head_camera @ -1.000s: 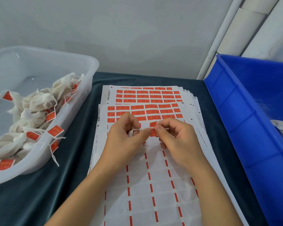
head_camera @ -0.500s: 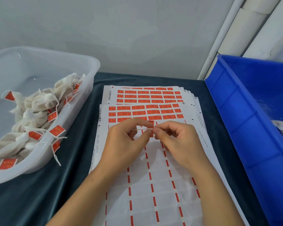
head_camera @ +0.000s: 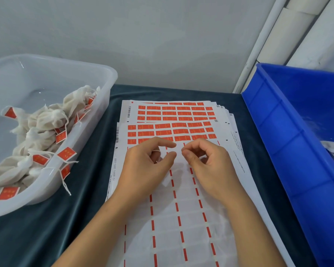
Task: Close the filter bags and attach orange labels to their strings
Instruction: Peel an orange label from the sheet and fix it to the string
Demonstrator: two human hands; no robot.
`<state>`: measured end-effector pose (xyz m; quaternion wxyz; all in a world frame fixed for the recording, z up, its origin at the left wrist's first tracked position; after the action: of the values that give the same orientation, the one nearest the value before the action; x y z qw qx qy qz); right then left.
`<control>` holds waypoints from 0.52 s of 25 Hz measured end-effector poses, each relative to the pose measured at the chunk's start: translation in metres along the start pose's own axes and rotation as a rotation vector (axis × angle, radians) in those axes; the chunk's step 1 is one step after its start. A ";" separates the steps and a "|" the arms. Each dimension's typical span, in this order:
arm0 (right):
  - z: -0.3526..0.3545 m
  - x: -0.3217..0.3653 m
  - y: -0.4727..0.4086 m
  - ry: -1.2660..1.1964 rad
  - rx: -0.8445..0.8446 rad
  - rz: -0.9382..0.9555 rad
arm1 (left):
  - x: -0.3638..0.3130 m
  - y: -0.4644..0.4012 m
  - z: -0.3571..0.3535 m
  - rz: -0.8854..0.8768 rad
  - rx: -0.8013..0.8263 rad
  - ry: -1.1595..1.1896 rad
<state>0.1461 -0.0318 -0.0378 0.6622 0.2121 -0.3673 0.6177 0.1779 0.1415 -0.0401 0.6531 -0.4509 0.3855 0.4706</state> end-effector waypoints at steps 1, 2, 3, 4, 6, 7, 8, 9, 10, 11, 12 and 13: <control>-0.003 0.002 0.000 0.016 0.012 0.018 | 0.000 0.000 0.001 -0.001 0.004 0.034; -0.006 0.005 0.001 0.029 0.023 0.036 | 0.000 0.000 0.002 -0.002 0.012 0.079; -0.009 0.006 0.002 0.032 0.032 0.047 | -0.001 0.000 0.002 -0.002 0.022 0.133; -0.010 0.007 0.002 0.029 0.039 0.048 | -0.001 0.000 0.003 0.000 0.028 0.192; -0.013 0.005 0.002 -0.001 0.053 0.025 | -0.004 0.000 0.006 -0.002 0.023 0.281; -0.013 0.003 0.002 -0.027 0.062 0.004 | -0.006 0.000 0.007 -0.012 0.017 0.308; -0.013 0.001 0.002 -0.063 0.073 -0.022 | -0.009 0.000 0.008 -0.026 0.018 0.331; -0.014 -0.002 0.002 -0.115 0.087 -0.048 | -0.011 0.000 0.008 -0.042 0.023 0.349; -0.015 -0.003 0.002 -0.183 0.104 -0.077 | -0.013 0.000 0.009 -0.057 0.029 0.362; -0.018 -0.003 0.003 -0.262 0.131 -0.106 | -0.014 0.001 0.009 -0.069 0.035 0.371; -0.021 -0.002 0.004 -0.339 0.164 -0.126 | -0.015 0.001 0.009 -0.079 0.043 0.382; -0.024 0.001 0.005 -0.399 0.199 -0.135 | -0.015 0.001 0.008 -0.084 0.051 0.396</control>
<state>0.1468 -0.0127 -0.0537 0.5923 0.4183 -0.4130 0.5511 0.1741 0.1456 -0.0236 0.5948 -0.5338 0.4990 0.3350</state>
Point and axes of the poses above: each hand's wrist, its own y-axis away from the middle knuckle, its own z-axis out of the back of the hand, x = y × z, the point moved 10 cm from there along -y, towards the middle knuckle, and after that the axes turned 9 degrees about y, right-handed, at the moved point
